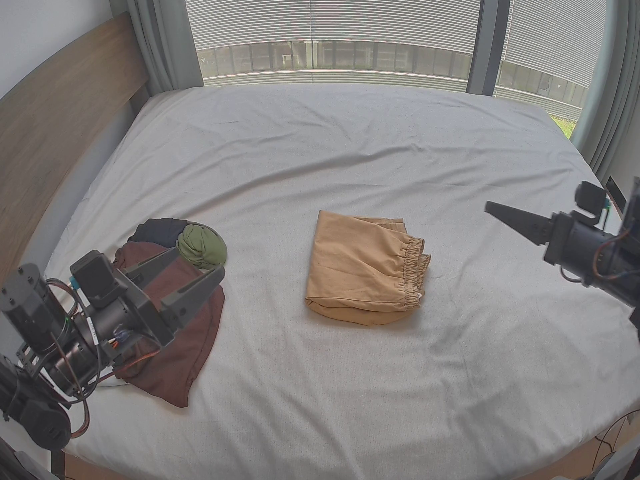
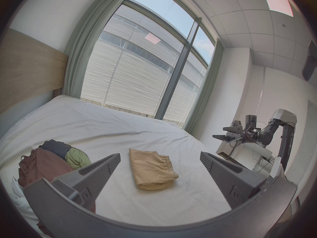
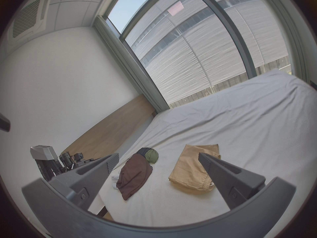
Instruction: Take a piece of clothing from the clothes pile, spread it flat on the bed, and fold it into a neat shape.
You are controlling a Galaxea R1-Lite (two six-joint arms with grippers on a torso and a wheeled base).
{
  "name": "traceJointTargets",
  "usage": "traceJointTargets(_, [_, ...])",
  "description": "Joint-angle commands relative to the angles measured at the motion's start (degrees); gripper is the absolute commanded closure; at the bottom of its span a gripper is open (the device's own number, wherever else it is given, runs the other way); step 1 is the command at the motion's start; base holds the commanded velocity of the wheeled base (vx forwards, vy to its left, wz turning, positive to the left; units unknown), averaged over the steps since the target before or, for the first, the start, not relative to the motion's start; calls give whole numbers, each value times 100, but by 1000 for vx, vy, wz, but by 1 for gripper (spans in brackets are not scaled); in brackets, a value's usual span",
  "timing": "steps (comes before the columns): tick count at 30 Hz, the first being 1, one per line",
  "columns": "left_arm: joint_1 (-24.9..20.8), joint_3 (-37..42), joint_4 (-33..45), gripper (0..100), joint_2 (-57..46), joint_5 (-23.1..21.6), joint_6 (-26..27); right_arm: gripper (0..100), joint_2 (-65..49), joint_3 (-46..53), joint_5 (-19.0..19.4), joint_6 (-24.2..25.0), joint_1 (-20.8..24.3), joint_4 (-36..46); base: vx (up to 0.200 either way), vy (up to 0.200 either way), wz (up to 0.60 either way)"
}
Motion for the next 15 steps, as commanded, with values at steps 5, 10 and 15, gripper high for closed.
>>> traceJointTargets(5, [-308, 884, 19, 0, -1350, -38, 131, 0, -2926, 1458, -115, -268, -711, 733, 0, 0, 0])
traceJointTargets(10, [-317, 1122, 98, 0, -1684, 5, 131, 0, -3383, 1827, -115, -285, -782, 760, 0, 0, 0])
traceJointTargets(15, [-335, 1122, 625, 0, -2335, -3, 140, 0, -3665, 2152, -107, -285, -755, 751, 0, 0, 0])
